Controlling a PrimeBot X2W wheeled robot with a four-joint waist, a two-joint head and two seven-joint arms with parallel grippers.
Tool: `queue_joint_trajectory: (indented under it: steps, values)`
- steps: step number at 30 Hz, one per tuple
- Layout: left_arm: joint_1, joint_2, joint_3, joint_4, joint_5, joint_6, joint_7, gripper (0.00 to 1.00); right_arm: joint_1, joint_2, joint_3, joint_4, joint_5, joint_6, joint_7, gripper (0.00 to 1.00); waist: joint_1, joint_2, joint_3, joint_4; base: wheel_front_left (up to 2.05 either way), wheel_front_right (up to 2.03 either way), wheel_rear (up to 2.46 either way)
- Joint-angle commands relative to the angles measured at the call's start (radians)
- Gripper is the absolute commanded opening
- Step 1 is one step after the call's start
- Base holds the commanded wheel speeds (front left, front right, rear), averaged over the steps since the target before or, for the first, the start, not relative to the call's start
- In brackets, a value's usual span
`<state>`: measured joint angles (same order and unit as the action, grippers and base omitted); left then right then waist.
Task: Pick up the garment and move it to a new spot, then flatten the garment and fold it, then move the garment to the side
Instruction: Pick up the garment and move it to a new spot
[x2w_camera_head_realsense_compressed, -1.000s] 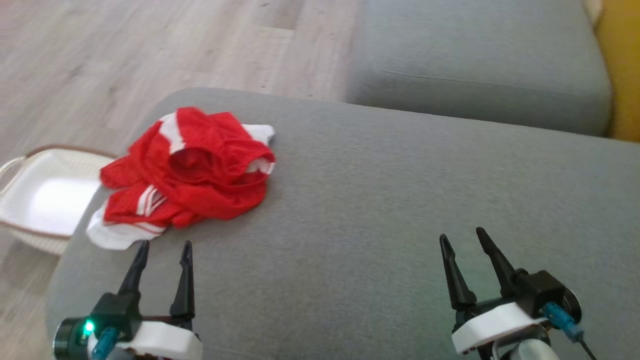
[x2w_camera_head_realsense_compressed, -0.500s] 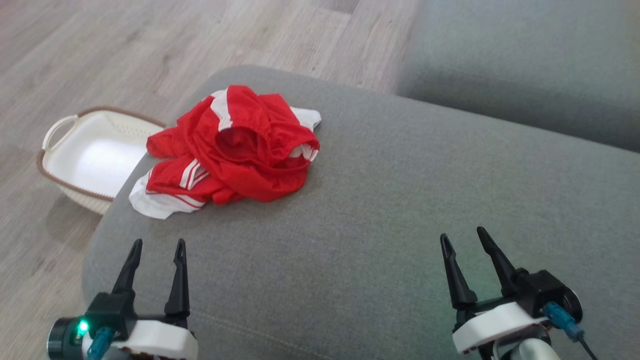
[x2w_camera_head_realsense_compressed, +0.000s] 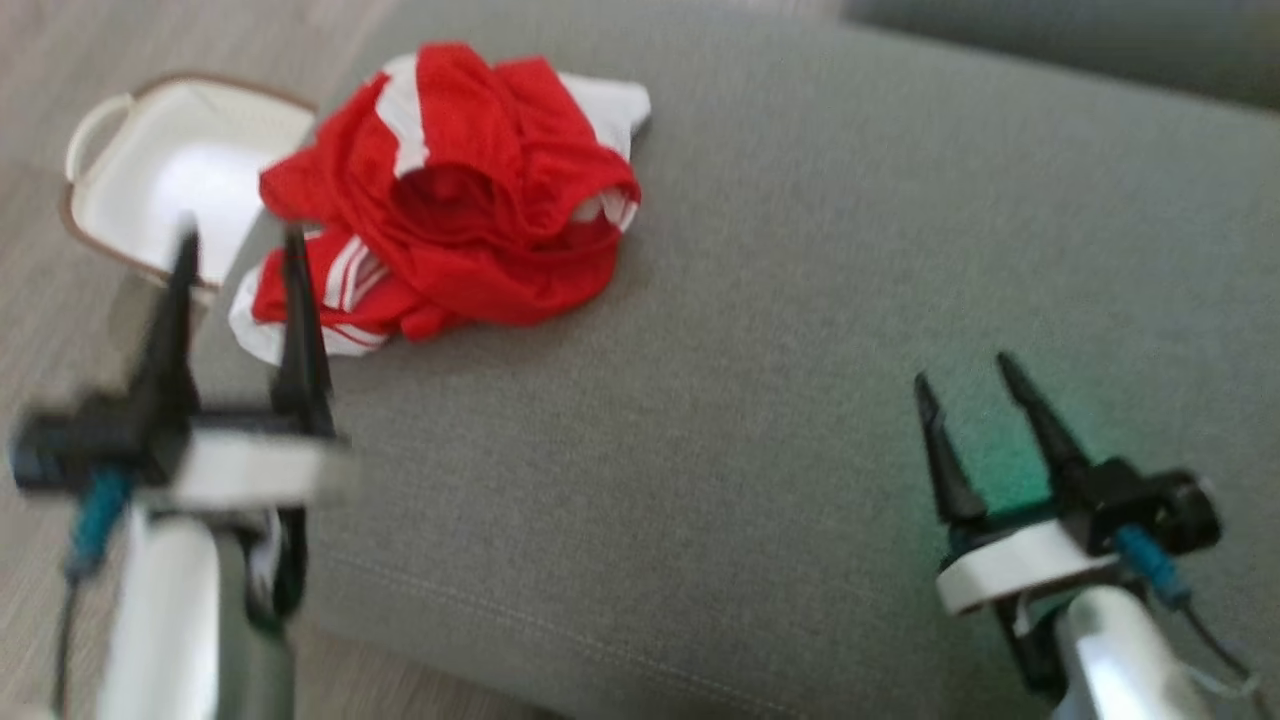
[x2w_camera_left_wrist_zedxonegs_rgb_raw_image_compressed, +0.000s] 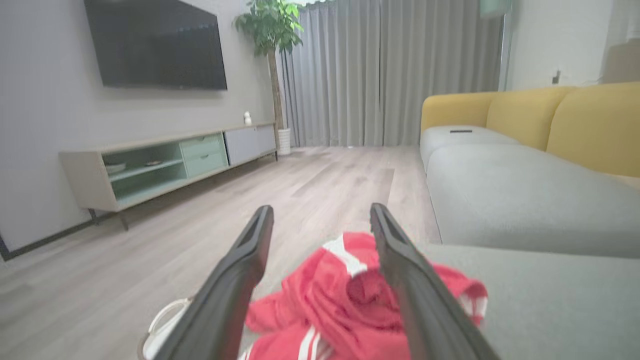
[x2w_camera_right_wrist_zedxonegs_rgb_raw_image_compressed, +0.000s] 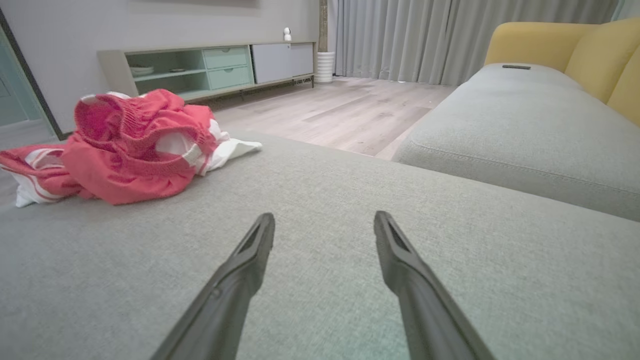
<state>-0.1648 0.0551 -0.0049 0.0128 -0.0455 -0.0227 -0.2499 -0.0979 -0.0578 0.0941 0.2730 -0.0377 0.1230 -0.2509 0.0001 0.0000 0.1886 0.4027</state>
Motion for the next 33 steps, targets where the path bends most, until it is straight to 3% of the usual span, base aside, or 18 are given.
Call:
queue_joint_trajectory:
  steps: [1,7,12,17,24,28,29,30,33]
  values:
    - [-0.111,0.022,0.046,-0.008,-0.003,-0.023,-0.012,1.0,-0.049,-0.032,0.014,-0.043,-0.021,0.008,-0.011,1.0,-0.0001,0.0,0.104,0.007,0.0,0.0,0.0]
    - [-0.344,0.065,0.031,0.157,0.009,-0.057,-0.012,1.0,-0.096,-0.07,0.009,-0.064,-0.051,0.008,-0.011,1.0,-0.0001,0.0,0.191,0.014,0.0,0.0,0.0]
    - [-0.578,0.086,0.021,0.429,0.0,-0.069,-0.001,1.0,-0.142,-0.102,-0.005,-0.121,-0.076,0.008,-0.011,1.0,-0.0001,0.0,0.268,0.014,0.0,0.0,0.0]
    - [-0.77,0.093,0.022,0.691,-0.04,-0.082,0.13,1.0,-0.168,-0.137,-0.027,-0.176,-0.094,0.008,-0.011,1.0,-0.0001,0.0,0.324,0.006,0.0,0.0,0.0]
    - [-0.891,0.089,0.019,0.957,-0.081,-0.091,0.274,1.0,-0.171,-0.155,-0.061,-0.226,-0.1,0.008,-0.011,1.0,-0.0001,0.0,0.348,-0.005,0.0,0.0,0.0]
    - [-0.912,0.082,0.004,1.03,-0.094,-0.098,0.272,1.0,-0.168,-0.154,-0.067,-0.232,-0.099,0.008,-0.011,1.0,-0.0001,0.0,0.346,-0.01,0.0,0.0,0.0]
    - [-0.916,0.08,0.001,1.043,-0.1,-0.1,0.265,0.44,-0.17,-0.152,-0.069,-0.234,-0.099,0.008,-0.011,1.0,-0.0001,0.0,0.344,-0.011,0.0,0.0,0.0]
    - [-0.918,0.08,-0.002,1.052,-0.104,-0.101,0.251,0.0,-0.171,-0.15,-0.07,-0.236,-0.099,0.008,-0.011,1.0,-0.0001,0.0,0.342,-0.012,0.0,0.0,0.0]
    - [-0.92,0.083,-0.018,1.077,-0.108,-0.104,0.216,0.0,-0.17,-0.141,-0.07,-0.234,-0.099,0.008,-0.011,1.0,-0.0001,0.0,0.328,-0.015,0.0,0.0,0.0]
